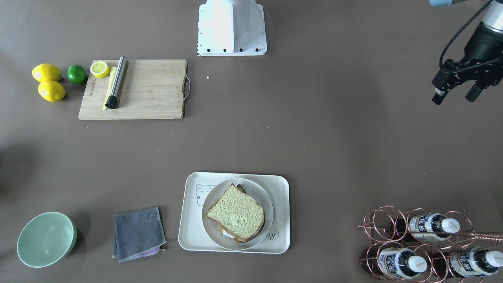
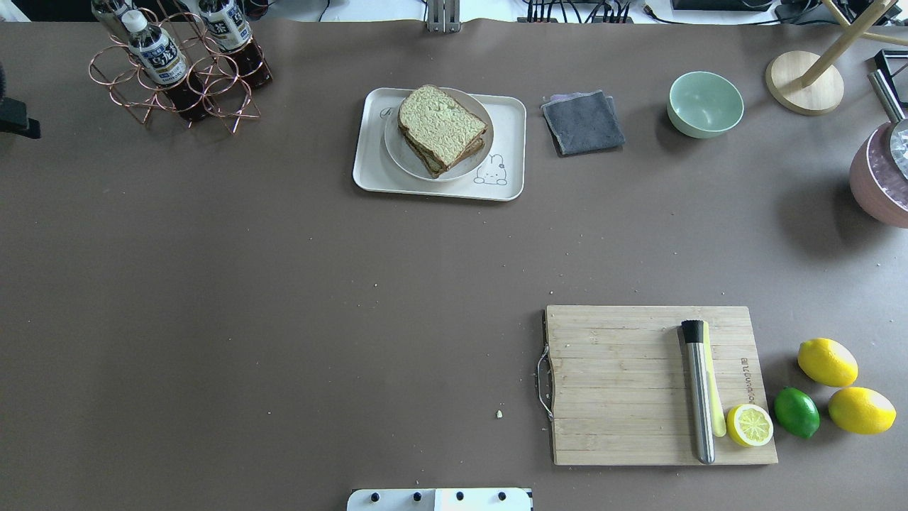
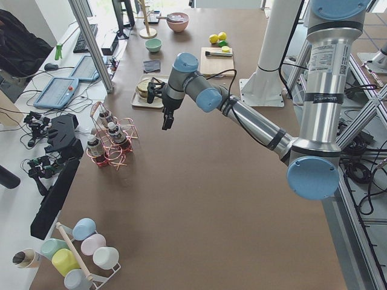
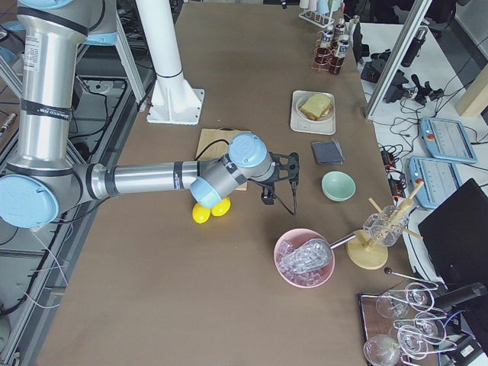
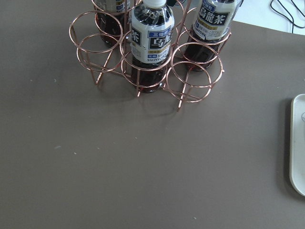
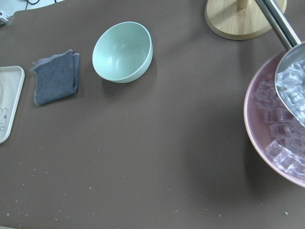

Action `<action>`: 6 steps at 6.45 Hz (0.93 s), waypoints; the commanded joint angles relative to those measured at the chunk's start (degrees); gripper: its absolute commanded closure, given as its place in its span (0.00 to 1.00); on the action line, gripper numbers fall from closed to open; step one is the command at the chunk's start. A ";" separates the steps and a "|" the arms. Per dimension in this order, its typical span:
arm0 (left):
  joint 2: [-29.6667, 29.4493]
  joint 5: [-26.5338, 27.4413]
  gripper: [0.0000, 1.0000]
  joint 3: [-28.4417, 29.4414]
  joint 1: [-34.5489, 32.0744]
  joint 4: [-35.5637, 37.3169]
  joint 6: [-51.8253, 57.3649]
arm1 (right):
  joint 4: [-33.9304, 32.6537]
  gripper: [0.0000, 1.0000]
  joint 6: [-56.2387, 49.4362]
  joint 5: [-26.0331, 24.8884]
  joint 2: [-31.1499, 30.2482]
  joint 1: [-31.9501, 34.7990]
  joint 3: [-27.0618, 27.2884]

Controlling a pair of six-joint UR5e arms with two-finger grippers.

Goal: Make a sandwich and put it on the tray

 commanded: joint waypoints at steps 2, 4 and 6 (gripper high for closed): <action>6.02 -5.23 0.02 0.66 -5.77 -2.32 8.60 | -15.18 0.00 -26.91 -1.59 -3.51 6.10 -3.18; 12.52 -5.23 0.02 4.07 -5.95 -14.05 8.43 | -32.70 0.00 -44.90 -15.77 -2.81 9.98 -0.64; 14.91 -9.49 0.02 8.47 -5.95 -20.00 8.60 | -45.97 0.00 -45.84 -18.92 -1.23 11.22 7.15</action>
